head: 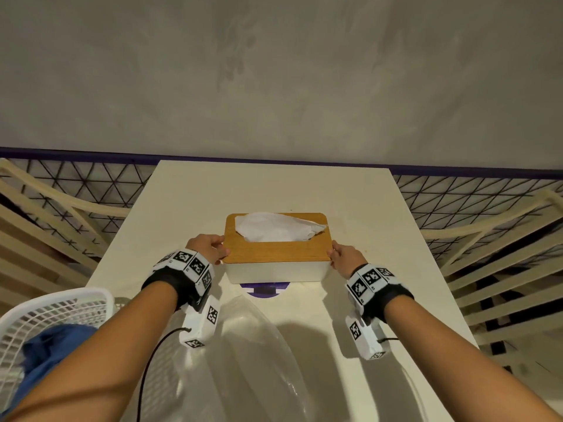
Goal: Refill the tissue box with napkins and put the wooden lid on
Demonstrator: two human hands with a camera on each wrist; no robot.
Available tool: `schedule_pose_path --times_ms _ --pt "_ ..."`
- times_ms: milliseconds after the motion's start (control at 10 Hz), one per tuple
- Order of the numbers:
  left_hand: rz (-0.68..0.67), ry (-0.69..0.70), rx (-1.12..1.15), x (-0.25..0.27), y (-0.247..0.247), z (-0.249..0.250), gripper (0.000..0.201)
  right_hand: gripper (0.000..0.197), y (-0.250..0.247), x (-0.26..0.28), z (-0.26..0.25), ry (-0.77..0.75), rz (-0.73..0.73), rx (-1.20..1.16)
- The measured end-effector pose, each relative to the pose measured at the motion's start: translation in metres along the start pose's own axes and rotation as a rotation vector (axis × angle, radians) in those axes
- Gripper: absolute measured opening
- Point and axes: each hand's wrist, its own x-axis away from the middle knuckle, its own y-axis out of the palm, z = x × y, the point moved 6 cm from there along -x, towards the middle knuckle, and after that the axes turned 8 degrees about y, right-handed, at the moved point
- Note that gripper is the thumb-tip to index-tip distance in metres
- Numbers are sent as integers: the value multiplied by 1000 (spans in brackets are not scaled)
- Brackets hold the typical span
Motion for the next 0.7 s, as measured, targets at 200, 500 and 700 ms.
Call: schedule_pose_path --times_ms 200,500,700 --pt "7 22 11 -11 -5 -2 47 42 3 -3 -10 18 35 -15" --pt "-2 61 -23 -16 -15 -15 40 43 21 -5 -19 43 39 -29" --pt "-1 48 -144 -8 -20 -7 48 48 15 -6 -11 39 48 -120"
